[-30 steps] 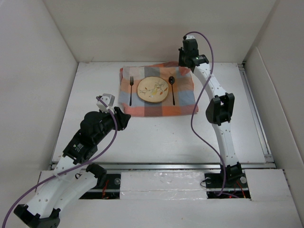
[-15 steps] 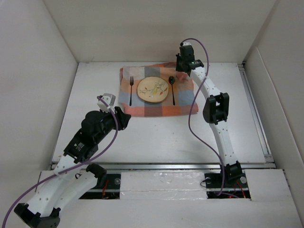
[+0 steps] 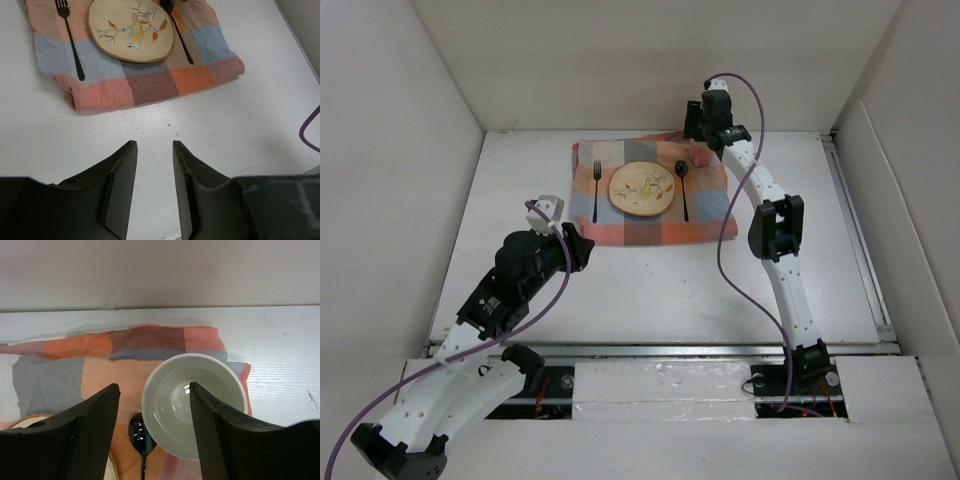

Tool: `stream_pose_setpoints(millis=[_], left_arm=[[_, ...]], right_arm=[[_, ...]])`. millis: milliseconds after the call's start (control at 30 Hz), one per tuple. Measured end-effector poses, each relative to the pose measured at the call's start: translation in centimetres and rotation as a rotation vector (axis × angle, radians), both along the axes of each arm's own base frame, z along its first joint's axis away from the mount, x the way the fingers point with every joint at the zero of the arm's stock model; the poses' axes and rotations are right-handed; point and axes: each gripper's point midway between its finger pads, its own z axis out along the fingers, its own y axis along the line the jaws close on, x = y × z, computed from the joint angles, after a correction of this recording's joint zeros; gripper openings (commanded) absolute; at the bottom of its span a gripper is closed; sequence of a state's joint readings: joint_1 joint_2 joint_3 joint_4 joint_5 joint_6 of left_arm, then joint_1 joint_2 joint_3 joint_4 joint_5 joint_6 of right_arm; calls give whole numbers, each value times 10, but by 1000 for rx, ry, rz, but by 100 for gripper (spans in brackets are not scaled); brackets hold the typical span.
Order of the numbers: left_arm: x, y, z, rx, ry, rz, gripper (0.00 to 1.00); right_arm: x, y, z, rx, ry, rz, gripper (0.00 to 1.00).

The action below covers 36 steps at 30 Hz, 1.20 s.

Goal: Set the dinner table for one person

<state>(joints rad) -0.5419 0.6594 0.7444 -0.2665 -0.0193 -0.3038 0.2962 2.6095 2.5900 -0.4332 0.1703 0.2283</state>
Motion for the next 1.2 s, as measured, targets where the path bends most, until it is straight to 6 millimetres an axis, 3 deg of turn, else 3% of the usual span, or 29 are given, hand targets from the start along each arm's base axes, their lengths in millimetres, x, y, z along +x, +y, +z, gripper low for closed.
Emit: stream_pose_setpoints(millis=[133, 267, 300, 333, 467, 567, 633, 733, 767, 833, 900, 967, 1033, 1067, 1200], left_arm=[[1, 1, 0, 2, 0, 6, 32], [2, 2, 0, 5, -2, 16, 43], [2, 3, 0, 5, -2, 17, 45], [2, 3, 0, 6, -1, 18, 46], [3, 3, -2, 10, 2, 23, 54], [4, 6, -1, 14, -1, 39, 65], [5, 13, -1, 17, -5, 77, 69], [4, 19, 5, 5, -24, 106, 71], [3, 22, 9, -4, -37, 121, 73], [0, 30, 19, -28, -71, 154, 76], [-4, 37, 30, -57, -107, 186, 77], [-7, 46, 40, -85, -142, 221, 79], [-11, 54, 50, -118, -178, 253, 79], [-13, 57, 53, -129, -189, 264, 79], [-14, 60, 56, -147, -196, 283, 78]], right_arm=[[-2, -1, 5, 6, -4, 0, 67], [-12, -4, 26, 11, -15, 1, 72], [-16, -7, 36, 13, -24, -4, 89], [-20, -10, 48, 16, -35, -9, 100], [-47, -25, 123, 38, -123, -20, 100], [-88, -44, 188, 69, -215, -23, 100], [-128, -57, 232, 102, -297, -21, 100], [-198, -79, 278, 165, -431, -30, 100], [-225, -87, 281, 184, -459, -36, 100], [-271, -102, 279, 227, -497, -55, 100], [-302, -116, 260, 260, -504, -88, 100], [-325, -128, 237, 295, -510, -119, 100], [-335, -134, 207, 309, -482, -146, 100], [-342, -137, 169, 315, -427, -167, 100], [-350, -140, 82, 310, -259, -201, 100]])
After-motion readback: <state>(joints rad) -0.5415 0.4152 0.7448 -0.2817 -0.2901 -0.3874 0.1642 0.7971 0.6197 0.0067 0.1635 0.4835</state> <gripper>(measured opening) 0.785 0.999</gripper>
